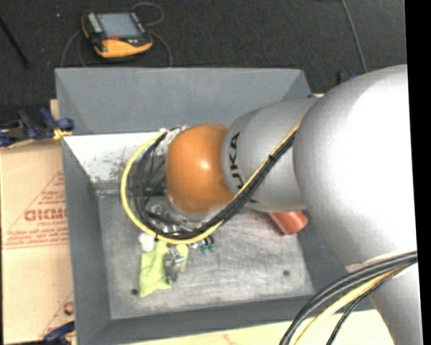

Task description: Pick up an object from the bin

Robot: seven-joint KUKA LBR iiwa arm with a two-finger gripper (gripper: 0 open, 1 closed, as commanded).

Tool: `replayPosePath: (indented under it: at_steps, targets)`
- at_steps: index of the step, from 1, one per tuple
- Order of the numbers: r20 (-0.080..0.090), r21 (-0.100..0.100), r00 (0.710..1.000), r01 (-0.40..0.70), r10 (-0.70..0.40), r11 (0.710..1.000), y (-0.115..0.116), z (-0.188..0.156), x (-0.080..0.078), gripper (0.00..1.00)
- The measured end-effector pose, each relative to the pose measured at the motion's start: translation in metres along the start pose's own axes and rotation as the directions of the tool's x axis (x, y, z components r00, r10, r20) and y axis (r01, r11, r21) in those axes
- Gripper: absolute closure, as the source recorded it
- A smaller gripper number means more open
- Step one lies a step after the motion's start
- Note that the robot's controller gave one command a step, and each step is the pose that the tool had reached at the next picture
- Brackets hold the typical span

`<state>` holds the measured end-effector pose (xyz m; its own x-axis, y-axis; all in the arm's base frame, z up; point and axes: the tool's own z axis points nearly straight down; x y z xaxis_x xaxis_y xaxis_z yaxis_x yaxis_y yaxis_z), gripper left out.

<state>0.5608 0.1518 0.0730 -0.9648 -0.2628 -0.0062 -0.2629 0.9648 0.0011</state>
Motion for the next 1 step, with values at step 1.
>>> replayPosePath:
  at_steps: [1]
  targets:
    - [0.004, 0.001, 1.000, 0.022, -0.022, 1.000, -0.0007, -0.0019, -0.0019, 1.00]
